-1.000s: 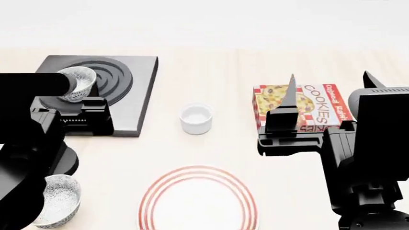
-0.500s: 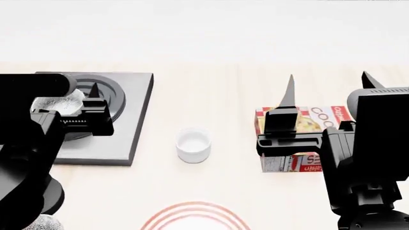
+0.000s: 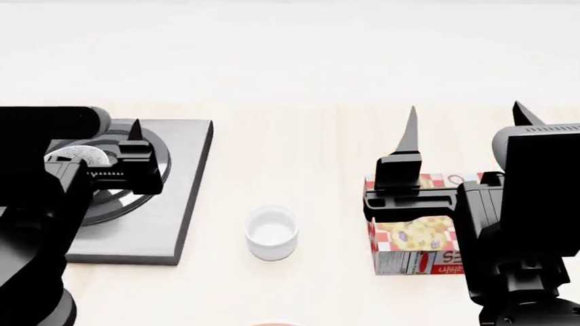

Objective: Pick the akita bowl on the stove and place it on the plate.

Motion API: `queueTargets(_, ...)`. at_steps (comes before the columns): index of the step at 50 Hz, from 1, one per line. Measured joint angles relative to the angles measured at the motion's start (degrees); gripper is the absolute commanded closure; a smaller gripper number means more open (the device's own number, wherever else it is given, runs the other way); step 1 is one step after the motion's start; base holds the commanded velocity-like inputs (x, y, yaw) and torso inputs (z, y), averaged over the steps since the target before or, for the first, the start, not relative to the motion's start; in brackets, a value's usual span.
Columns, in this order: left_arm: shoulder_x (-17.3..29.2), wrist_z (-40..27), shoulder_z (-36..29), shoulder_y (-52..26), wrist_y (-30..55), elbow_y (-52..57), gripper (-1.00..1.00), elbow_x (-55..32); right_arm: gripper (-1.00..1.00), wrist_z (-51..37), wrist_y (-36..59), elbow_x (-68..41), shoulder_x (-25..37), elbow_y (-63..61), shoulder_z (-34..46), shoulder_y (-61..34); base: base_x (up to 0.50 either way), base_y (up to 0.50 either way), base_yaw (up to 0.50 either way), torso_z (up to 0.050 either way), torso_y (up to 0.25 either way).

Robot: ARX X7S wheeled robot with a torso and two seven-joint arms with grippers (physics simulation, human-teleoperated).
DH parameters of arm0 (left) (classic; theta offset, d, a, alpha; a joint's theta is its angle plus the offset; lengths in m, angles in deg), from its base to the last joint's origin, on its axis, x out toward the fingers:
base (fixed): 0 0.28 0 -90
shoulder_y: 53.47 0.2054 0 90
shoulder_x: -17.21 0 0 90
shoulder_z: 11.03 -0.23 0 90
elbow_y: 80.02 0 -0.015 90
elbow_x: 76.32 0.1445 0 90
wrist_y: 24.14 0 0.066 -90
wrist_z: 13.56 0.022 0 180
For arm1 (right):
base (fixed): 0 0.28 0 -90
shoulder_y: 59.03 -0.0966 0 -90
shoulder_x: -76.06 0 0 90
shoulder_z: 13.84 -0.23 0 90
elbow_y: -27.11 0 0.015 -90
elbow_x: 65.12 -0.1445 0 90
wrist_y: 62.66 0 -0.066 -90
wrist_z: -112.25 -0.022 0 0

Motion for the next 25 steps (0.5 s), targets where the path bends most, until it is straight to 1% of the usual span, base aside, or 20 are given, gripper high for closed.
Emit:
queueTargets(13,-0.2,-0.7,0.9,-0.4,1.3,-0.1,-1.0,-1.4,-1.0,-0.3,0.1,-0.4,0.2,-0.1,0.0,0.0,0.25,0.0,0.0,0.0,0.0)
queueTargets(22,0.3,-0.7,0.5,-2.2,2.4,-0.3,-1.0,-1.6,-1.0,-0.4,-0.2,-0.5,0.3,0.2,0.1,0.1,0.02,0.0,0.0,0.0,0.0)
queueTargets(25,0.8,-0.4,-0.1,-4.3,2.9,-1.0,-1.0,-1.3,-1.0,-0.5,-0.2,-0.5,0.4,0.2,0.2,0.0,0.0,0.0,0.0,0.0,0.0)
